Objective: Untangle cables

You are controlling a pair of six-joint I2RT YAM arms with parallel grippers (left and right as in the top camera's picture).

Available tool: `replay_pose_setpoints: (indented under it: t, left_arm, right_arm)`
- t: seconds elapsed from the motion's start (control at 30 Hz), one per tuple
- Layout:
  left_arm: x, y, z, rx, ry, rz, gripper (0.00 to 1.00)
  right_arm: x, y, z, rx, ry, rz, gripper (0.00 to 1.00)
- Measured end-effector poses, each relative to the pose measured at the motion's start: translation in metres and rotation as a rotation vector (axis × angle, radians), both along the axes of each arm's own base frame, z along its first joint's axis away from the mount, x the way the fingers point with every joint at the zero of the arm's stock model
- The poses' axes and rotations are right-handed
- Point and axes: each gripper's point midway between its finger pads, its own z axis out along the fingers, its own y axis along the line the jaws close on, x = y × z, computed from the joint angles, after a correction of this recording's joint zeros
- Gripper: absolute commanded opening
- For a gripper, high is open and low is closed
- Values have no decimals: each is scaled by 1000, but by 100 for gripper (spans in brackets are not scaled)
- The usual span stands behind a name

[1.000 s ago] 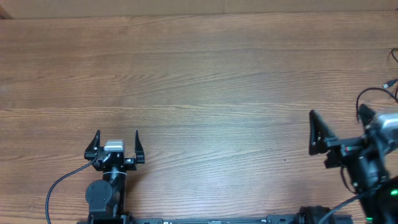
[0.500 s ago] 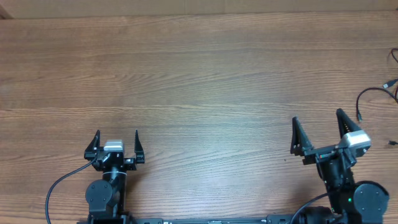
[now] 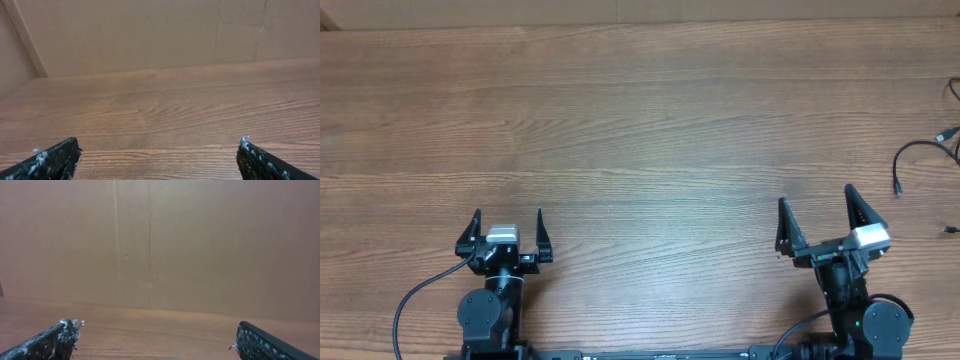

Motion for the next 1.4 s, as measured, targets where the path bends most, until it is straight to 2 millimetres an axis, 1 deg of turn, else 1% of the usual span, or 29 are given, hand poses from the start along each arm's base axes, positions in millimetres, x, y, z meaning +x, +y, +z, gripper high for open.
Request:
replay_pose_setpoints:
  t: [0.17,0.27,0.47,0.6,0.7,0.87,1.03,1.4]
  left_arm:
    - [0,0,0,0,0,0,100]
    - [0,0,0,0,0,0,100]
    - [0,0,0,0,0,0,100]
    - [0,0,0,0,0,0,99]
    - [0,0,0,0,0,0,100]
    - [0,0,0,0,0,0,100]
    - [0,0,0,0,0,0,100]
    - [0,0,0,0,0,0,99]
  right_arm:
    - [6,-5,-14,17,-19,-26,100]
    - [11,-13,-33,81,35,-60,100]
    - [13,-30,-33,168,42,-146,100]
    - [15,-36,-49,169,104,-187,100]
    - [16,-37,-61,162,151,-198,100]
    - [16,-35,-65,100,164,-196,100]
    - [16,-33,-80,45,219,-190,100]
    - [16,-32,-81,25,222,-184,100]
